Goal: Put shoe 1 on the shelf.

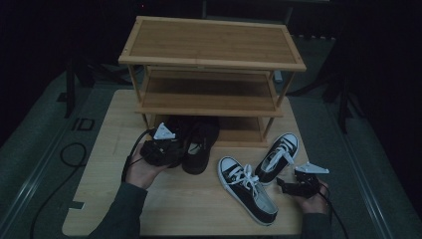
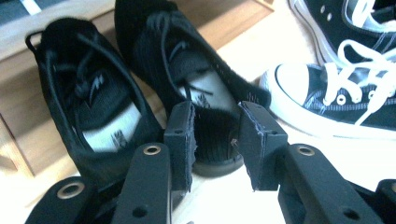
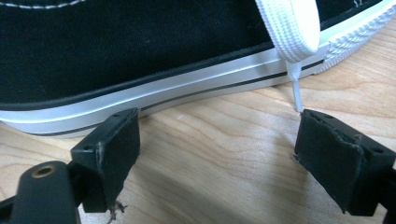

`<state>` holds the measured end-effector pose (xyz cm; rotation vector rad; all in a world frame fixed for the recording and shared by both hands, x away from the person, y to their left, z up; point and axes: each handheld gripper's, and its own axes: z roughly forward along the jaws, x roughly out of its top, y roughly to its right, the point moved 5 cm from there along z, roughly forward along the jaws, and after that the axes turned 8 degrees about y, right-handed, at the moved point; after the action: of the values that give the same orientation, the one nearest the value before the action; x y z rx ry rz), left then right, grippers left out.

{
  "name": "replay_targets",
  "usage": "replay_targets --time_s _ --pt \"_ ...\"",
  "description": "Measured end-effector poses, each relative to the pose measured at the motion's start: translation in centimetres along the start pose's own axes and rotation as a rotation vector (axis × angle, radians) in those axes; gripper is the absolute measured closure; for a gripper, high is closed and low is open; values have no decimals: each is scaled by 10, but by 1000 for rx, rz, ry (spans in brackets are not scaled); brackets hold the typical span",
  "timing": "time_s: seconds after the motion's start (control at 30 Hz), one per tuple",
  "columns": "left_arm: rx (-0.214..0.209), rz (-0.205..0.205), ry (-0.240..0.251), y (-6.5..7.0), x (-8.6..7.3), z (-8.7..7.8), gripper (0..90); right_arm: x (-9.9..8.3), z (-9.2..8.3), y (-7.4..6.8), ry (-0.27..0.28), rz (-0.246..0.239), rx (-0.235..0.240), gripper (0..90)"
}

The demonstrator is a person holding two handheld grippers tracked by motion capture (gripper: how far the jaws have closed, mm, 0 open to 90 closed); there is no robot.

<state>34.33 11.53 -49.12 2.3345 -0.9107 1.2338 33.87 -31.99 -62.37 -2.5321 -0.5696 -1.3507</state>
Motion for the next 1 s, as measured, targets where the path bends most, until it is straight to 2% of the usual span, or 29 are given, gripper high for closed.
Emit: replay_targets --time_s 0.17,0.27,0.53,0.77,1.0 --pt "-8 30 4 7 -14 1 682 0 0 0 -1 -1 0 139" --pt "-17 30 6 9 -21 3 706 0 0 0 -1 -1 0 139" --pt "-43 22 -50 15 -43 18 787 0 0 0 -1 -1 1 139" --pt "-61 43 -108 22 -57 33 893 0 0 0 0 -1 1 138" --pt "-66 58 -138 27 -62 43 900 0 0 0 -1 0 1 138"
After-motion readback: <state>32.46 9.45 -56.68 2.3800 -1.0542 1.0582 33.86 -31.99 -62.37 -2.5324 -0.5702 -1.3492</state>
